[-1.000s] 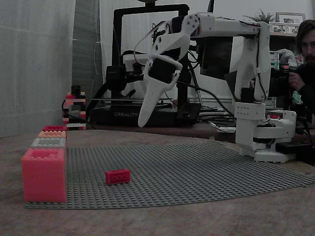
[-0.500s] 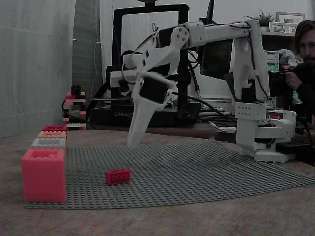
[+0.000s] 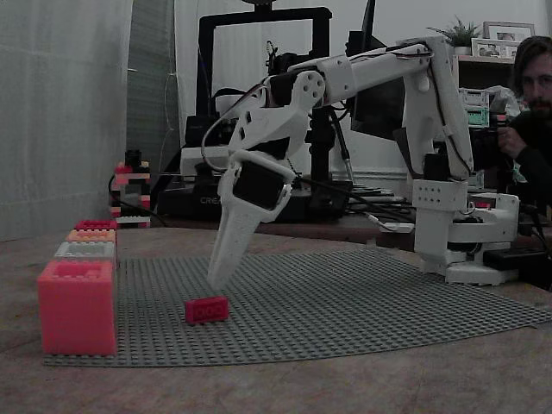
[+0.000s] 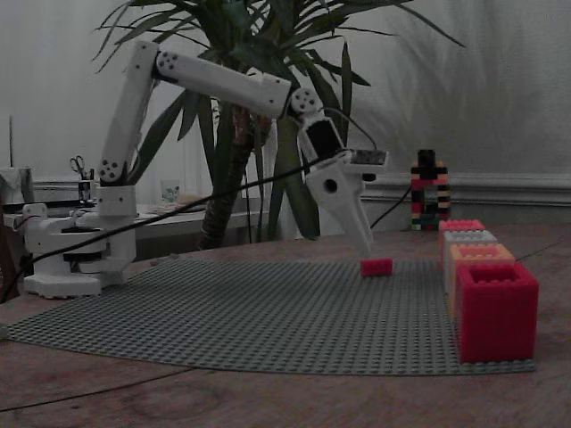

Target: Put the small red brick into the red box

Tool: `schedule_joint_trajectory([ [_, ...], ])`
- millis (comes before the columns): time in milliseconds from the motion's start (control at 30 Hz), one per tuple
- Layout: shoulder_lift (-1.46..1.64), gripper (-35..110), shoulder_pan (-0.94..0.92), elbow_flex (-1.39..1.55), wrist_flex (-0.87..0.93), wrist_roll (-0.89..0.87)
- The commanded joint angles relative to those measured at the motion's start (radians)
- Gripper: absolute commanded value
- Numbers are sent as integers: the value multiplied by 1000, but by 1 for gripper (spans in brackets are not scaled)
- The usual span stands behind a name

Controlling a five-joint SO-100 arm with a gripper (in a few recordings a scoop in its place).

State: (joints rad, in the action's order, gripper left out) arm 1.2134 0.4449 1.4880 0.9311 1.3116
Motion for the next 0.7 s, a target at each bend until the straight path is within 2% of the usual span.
schedule_joint_trajectory([
  [0,18,16,35,-86,-26,23],
  [667,-106,13,38,-173,-41,38],
])
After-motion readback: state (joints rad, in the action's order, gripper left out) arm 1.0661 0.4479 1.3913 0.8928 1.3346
